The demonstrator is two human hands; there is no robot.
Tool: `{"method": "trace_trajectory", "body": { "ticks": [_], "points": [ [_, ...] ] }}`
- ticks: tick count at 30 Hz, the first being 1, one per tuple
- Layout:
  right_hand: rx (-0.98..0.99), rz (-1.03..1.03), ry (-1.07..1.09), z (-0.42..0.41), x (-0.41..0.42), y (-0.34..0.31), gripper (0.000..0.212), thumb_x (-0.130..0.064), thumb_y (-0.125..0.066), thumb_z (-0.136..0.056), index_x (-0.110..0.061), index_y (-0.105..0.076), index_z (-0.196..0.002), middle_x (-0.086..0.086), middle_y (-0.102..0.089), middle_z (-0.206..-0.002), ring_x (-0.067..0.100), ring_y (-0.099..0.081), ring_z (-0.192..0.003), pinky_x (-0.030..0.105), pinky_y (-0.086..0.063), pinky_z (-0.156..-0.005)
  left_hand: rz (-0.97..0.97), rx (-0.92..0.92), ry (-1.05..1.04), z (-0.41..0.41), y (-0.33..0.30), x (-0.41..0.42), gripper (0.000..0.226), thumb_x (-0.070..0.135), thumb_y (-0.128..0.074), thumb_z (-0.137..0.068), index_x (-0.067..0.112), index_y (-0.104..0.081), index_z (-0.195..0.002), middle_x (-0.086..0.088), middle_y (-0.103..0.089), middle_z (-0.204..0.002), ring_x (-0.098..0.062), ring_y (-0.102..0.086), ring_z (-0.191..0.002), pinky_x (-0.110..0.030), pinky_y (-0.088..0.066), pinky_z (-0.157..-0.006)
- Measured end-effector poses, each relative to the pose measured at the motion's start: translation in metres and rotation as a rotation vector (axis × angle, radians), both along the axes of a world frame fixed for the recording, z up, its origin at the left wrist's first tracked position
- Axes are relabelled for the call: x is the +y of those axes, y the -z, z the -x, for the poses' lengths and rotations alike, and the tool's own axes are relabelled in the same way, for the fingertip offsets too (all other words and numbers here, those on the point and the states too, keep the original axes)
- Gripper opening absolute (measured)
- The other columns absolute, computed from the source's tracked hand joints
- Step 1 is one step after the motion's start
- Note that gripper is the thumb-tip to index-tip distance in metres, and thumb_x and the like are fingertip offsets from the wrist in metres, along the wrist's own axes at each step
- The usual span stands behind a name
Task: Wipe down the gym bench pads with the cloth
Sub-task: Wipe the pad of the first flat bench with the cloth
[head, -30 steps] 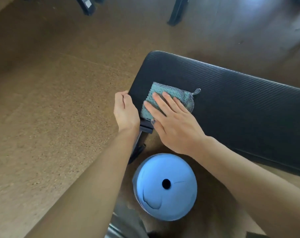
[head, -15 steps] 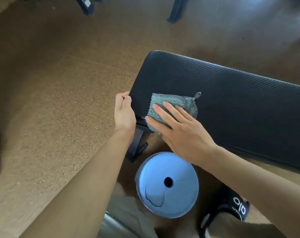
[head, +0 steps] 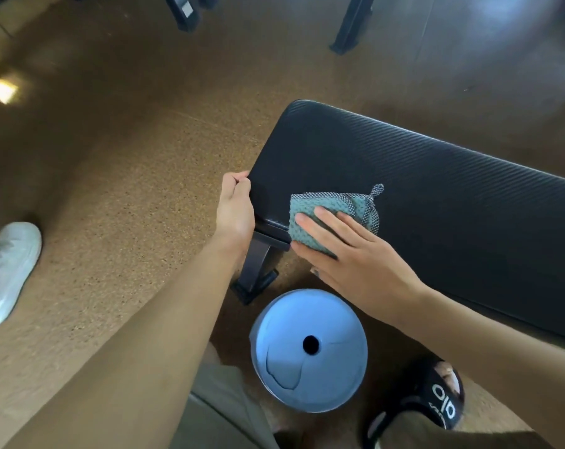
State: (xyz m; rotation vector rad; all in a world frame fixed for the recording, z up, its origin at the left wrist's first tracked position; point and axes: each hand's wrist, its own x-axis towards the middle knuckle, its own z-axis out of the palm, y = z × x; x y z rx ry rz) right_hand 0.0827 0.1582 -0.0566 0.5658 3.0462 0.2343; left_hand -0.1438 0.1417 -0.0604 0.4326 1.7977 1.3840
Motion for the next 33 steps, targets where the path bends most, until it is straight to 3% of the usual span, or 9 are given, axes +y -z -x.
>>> {"method": "trace_trajectory", "body": {
  "ticks": [3,6,8,12,14,18,22,27,33],
  "points": [
    [0.171,0.092,0.038,0.014,0.0,-0.006,0.049,-0.023,-0.044,-0.107,-0.021,-0.044,-0.156,0.01,-0.034,-0.165,0.031,-0.029,-0.154,0.044,-0.022,-0.125,-0.01,-0.002,0.003,0.0,0.001,0.001,0.019,0.022,-0.037,-0.103,0.029,-0.055,-0.101,0.007,-0.066,-0.105,-0.009,-0.061,-0.094,-0.026,-0.048,-0.077],
    [0.354,0.268,0.213,0.027,-0.003,-0.009,0.056,-0.017,-0.054,-0.104,-0.015,-0.039,-0.157,0.011,-0.041,-0.161,0.027,-0.042,-0.146,0.038,-0.035,-0.118,-0.025,-0.012,0.012,0.002,0.003,0.001,0.019,0.022,-0.038,-0.103,0.027,-0.056,-0.104,0.006,-0.066,-0.107,-0.01,-0.061,-0.097,-0.028,-0.049,-0.081],
    [0.319,0.21,0.275,0.024,-0.004,-0.007,0.06,-0.022,-0.06,-0.101,-0.011,-0.04,-0.157,0.011,-0.035,-0.164,0.027,-0.042,-0.145,0.038,-0.038,-0.117,-0.028,-0.011,0.02,0.002,0.004,0.0,0.02,0.023,-0.038,-0.104,0.026,-0.057,-0.109,0.007,-0.066,-0.11,-0.01,-0.061,-0.1,-0.029,-0.05,-0.084],
    [0.123,0.039,0.256,0.009,0.001,-0.008,0.062,-0.04,-0.046,-0.105,-0.026,-0.027,-0.163,0.016,-0.022,-0.169,0.04,-0.022,-0.154,0.047,-0.017,-0.123,-0.024,-0.01,0.018,0.002,0.004,-0.001,0.02,0.025,-0.038,-0.103,0.028,-0.057,-0.109,0.007,-0.066,-0.112,-0.011,-0.061,-0.105,-0.034,-0.051,-0.093],
    [0.068,0.017,0.26,0.009,0.003,-0.006,0.065,-0.041,-0.045,-0.105,-0.025,-0.022,-0.164,0.022,-0.02,-0.168,0.046,-0.022,-0.153,0.052,-0.02,-0.124,-0.022,-0.022,0.021,0.003,0.003,-0.001,0.02,0.025,-0.038,-0.104,0.028,-0.057,-0.109,0.007,-0.067,-0.112,-0.011,-0.062,-0.106,-0.034,-0.051,-0.095],
    [-0.002,-0.042,0.223,0.017,0.004,0.0,0.063,-0.036,-0.028,-0.106,-0.015,-0.015,-0.164,0.029,-0.019,-0.166,0.05,-0.024,-0.151,0.055,-0.029,-0.122,-0.017,-0.058,0.039,0.005,0.002,-0.001,0.02,0.025,-0.038,-0.104,0.029,-0.057,-0.108,0.006,-0.068,-0.113,-0.012,-0.063,-0.105,-0.031,-0.051,-0.09],
    [-0.013,-0.022,0.189,0.051,0.01,0.0,0.065,-0.029,-0.022,-0.104,-0.008,-0.008,-0.164,0.027,-0.012,-0.168,0.049,-0.017,-0.154,0.055,-0.024,-0.125,-0.008,-0.083,0.069,0.007,0.0,0.001,0.019,0.026,-0.037,-0.106,0.026,-0.055,-0.115,0.001,-0.069,-0.11,-0.011,-0.065,-0.094,-0.028,-0.054,-0.078],
    [0.047,-0.006,0.193,0.096,0.009,0.003,0.069,-0.025,-0.043,-0.106,-0.009,-0.009,-0.164,0.022,-0.01,-0.17,0.046,-0.012,-0.155,0.054,-0.018,-0.126,0.006,-0.107,0.12,0.013,-0.001,-0.001,0.025,0.028,-0.034,-0.109,0.022,-0.054,-0.124,-0.005,-0.07,-0.116,-0.019,-0.069,-0.109,-0.037,-0.058,-0.093],
    [0.053,-0.026,0.19,0.042,-0.001,-0.005,0.067,-0.031,-0.041,-0.104,-0.012,-0.018,-0.163,0.017,-0.019,-0.169,0.038,-0.021,-0.155,0.047,-0.023,-0.124,0.021,-0.069,0.089,0.009,-0.004,-0.002,0.026,0.023,-0.033,-0.108,0.025,-0.054,-0.124,0.003,-0.067,-0.115,-0.01,-0.064,-0.103,-0.028,-0.052,-0.083]
  ]
}}
